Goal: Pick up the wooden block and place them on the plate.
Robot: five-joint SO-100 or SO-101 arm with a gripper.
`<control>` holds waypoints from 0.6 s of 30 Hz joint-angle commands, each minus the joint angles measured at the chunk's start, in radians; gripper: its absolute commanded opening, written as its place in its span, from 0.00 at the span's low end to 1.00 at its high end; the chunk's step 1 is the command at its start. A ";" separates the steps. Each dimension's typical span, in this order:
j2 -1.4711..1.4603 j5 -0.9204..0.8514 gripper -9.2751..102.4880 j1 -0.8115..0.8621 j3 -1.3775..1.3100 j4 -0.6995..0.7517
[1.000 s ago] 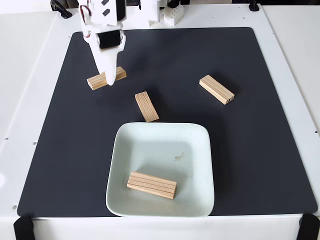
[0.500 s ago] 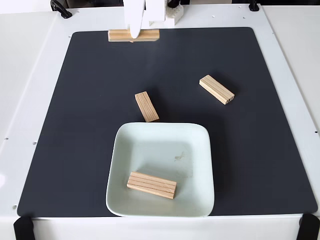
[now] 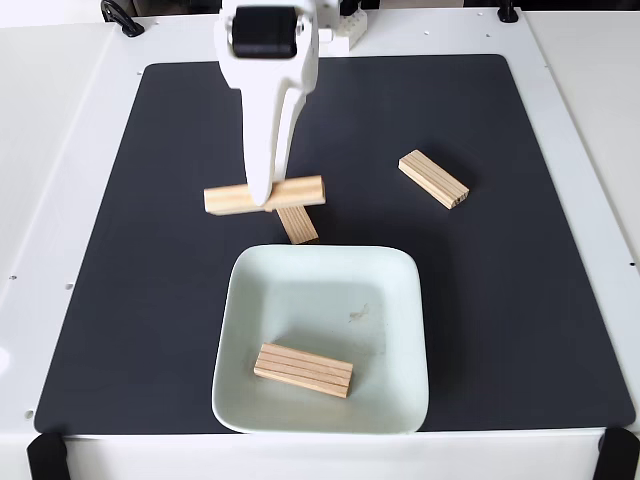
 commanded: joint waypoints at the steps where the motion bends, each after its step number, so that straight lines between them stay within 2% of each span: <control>1: -0.129 0.051 0.08 -0.011 -0.187 -0.018; 18: -0.457 0.075 0.08 -0.106 -0.528 -0.029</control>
